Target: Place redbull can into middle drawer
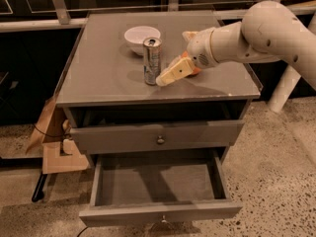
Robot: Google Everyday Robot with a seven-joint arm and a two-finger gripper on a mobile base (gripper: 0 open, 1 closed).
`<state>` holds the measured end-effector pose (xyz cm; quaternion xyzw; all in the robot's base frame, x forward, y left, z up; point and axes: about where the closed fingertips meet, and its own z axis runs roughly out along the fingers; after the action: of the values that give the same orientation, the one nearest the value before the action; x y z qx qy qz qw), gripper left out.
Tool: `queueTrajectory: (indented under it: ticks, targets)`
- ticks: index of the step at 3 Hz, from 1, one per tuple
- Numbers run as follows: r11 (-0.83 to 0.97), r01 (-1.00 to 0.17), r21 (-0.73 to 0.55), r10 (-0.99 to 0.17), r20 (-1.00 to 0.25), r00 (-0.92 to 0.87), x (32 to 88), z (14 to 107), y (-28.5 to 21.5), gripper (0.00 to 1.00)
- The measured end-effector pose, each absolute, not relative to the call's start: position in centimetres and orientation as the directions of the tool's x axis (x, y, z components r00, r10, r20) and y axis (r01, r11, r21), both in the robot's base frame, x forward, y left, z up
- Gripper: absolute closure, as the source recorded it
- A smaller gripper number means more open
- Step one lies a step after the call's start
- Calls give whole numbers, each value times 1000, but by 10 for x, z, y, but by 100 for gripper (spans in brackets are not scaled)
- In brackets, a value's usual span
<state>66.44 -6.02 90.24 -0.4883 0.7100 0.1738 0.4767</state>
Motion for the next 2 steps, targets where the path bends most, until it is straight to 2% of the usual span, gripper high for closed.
queueTrajectory:
  ticks: [2]
  targets:
    - [426,-889,-169,-479,-875,-63,674,892,-29,0]
